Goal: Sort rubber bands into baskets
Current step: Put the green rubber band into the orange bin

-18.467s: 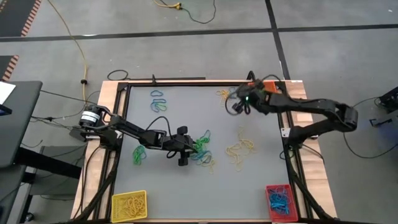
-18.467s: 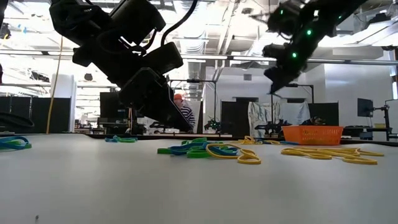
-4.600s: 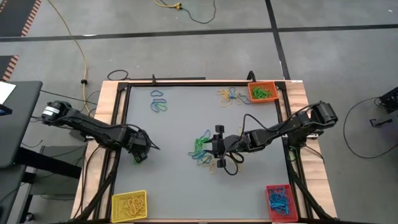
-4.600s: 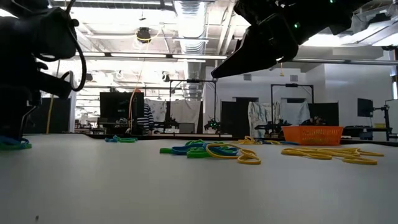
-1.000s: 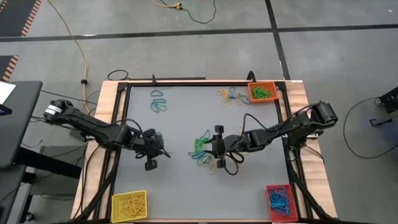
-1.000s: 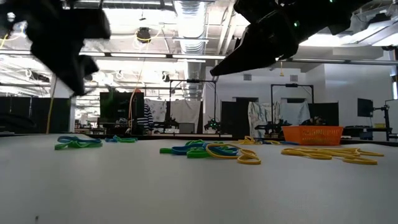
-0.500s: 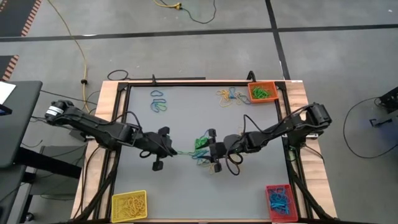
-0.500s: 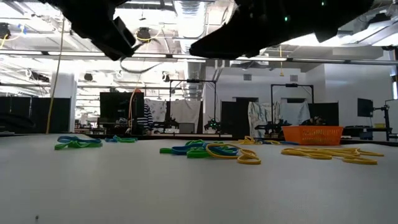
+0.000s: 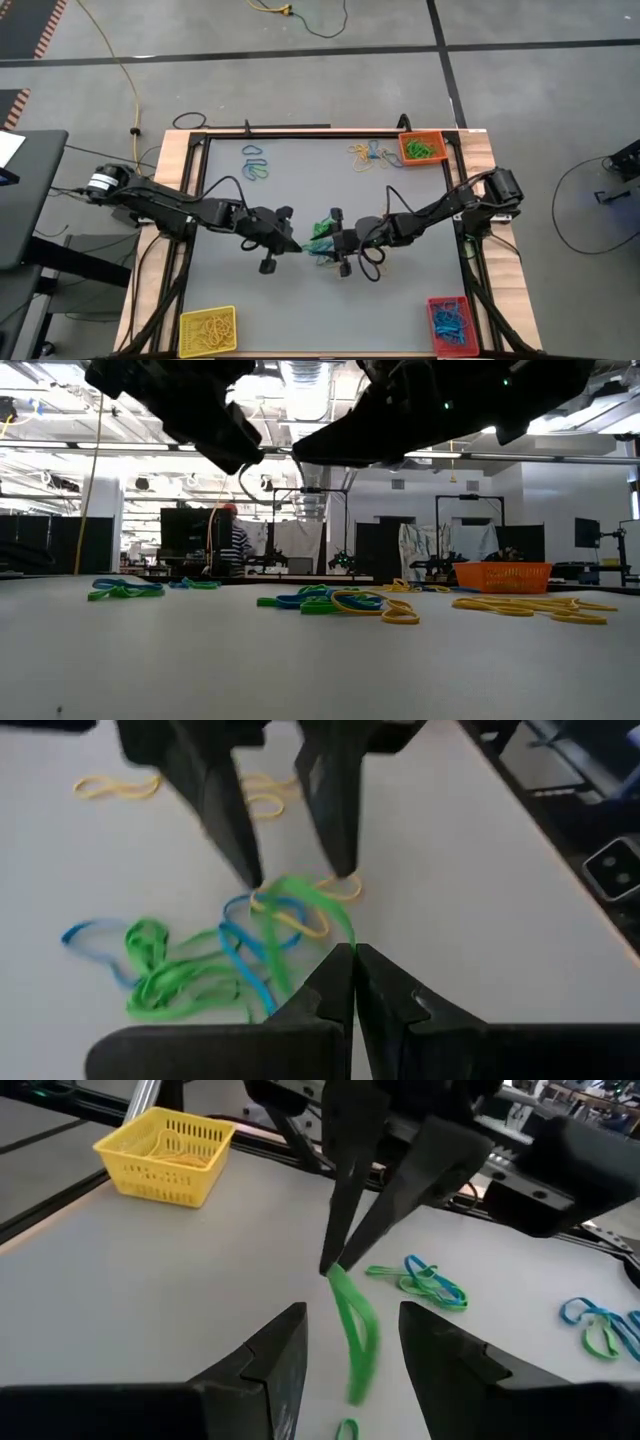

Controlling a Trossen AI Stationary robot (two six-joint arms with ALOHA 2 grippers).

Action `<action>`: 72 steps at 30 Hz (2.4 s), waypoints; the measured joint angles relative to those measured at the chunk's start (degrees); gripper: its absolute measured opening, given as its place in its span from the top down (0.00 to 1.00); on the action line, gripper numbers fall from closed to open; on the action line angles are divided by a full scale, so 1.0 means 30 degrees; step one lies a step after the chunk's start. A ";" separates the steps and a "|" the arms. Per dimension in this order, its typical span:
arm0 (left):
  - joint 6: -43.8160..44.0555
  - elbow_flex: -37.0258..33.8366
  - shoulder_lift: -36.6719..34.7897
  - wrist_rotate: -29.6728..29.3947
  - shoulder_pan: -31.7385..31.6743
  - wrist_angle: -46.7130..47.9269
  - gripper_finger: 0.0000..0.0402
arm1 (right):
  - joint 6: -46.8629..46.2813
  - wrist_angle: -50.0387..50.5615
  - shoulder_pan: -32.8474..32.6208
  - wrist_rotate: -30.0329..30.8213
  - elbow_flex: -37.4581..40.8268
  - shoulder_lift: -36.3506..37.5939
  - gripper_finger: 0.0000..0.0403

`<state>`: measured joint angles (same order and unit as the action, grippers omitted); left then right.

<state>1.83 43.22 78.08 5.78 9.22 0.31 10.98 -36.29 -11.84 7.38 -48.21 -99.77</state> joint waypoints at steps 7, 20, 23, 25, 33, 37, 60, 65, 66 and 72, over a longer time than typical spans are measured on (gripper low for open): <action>-0.0701 0.0000 -0.0007 0.0184 -0.0133 -0.0953 1.00 | 0.0005 0.0573 0.0000 0.0003 0.0000 0.0006 0.54; -0.0904 0.0000 -0.0015 0.0191 -0.0133 -0.0811 1.00 | 0.0315 0.0442 0.0000 0.0017 0.0000 0.0002 0.81; -0.0904 0.0000 -0.0015 0.0158 -0.0133 -0.0811 1.00 | 0.0372 0.0391 0.0000 0.0084 0.0000 0.0007 0.88; -0.0949 0.0000 -0.0015 0.0002 -0.0126 -0.0799 1.00 | 0.0485 0.0391 0.0000 0.0327 0.0000 0.0007 0.93; -0.1207 0.0000 -0.0015 -0.1906 -0.0126 -0.0857 0.97 | 0.0741 0.0773 0.0031 0.2418 0.0000 0.0007 0.95; -0.1560 0.0000 -0.0015 -0.3107 -0.0126 -0.0879 0.86 | 0.0747 0.1713 0.0295 0.3252 0.0000 0.0194 0.95; -0.1968 -0.5522 -0.0029 -0.5061 -0.0228 -1.1249 0.56 | -0.0782 1.3805 0.8726 0.4248 0.0000 0.7873 0.95; -0.1934 -0.6215 -0.0029 -0.5039 -0.0212 -1.2627 0.56 | -0.1559 1.6072 1.1833 0.4245 0.0000 0.9012 0.94; -0.1906 -0.6282 -0.0029 -0.5022 -0.0203 -1.2713 0.56 | -0.1646 1.6488 1.2463 0.4242 0.0000 0.9179 0.94; -0.1894 -0.6353 -0.0029 -0.4868 0.0083 -1.2907 0.57 | -0.2261 1.7787 1.5795 0.4160 0.0007 0.9464 0.94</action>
<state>-3.86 24.16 78.00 -8.83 9.47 -38.41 4.20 17.07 35.55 19.86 -48.18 -71.37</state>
